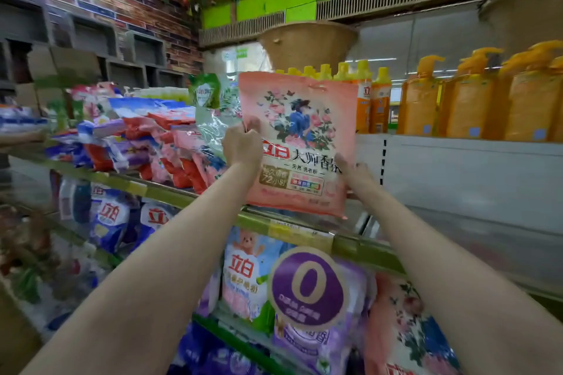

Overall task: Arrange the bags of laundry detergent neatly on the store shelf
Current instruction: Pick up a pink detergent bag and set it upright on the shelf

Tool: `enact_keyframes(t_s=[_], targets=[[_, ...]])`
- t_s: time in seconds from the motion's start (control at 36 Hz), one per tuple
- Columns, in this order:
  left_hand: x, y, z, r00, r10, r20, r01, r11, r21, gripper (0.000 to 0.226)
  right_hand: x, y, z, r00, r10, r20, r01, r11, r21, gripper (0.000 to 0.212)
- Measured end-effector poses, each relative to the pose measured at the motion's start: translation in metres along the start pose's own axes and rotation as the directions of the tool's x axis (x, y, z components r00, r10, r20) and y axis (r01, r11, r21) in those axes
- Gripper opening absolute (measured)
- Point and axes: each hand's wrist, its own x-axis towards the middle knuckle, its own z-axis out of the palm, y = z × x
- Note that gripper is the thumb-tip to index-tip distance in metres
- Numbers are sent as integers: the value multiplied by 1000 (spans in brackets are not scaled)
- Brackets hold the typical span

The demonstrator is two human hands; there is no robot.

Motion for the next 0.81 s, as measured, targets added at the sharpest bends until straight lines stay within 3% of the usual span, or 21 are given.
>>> enact_keyframes(t_s=[0.06, 0.19, 0.28, 0.36, 0.58, 0.64, 0.72, 0.81], targets=[[-2, 2, -5, 1000, -18, 12, 19, 997, -72, 32, -7, 5, -4, 998, 47, 47, -54, 987, 153, 93], [-19, 6, -28, 987, -140, 81, 156, 954, -255, 34, -47, 1, -11, 1000, -26, -15, 30, 916, 400, 57], [-30, 8, -36, 970, -197, 141, 234, 914, -331, 31, -71, -5, -17, 980, -85, -181, 133, 954, 268, 48], [-49, 16, -40, 960, -193, 201, 252, 910, -330, 32, -90, -1, -32, 922, -120, -367, 159, 984, 79, 52], [-95, 46, -27, 919, -123, 374, 246, 921, -303, 28, -145, -2, -90, 800, -135, -585, 146, 989, -28, 49], [-107, 51, -18, 904, -93, 418, 204, 952, -228, 44, -156, -5, -108, 767, -125, -630, 133, 990, -34, 49], [-133, 63, -8, 813, -161, 559, 327, 921, -210, 85, -168, -5, -136, 731, -121, -672, 149, 989, -16, 53], [-148, 74, 12, 727, -130, 674, 383, 892, -241, 71, -182, -6, -161, 705, -110, -700, 159, 987, 5, 60]])
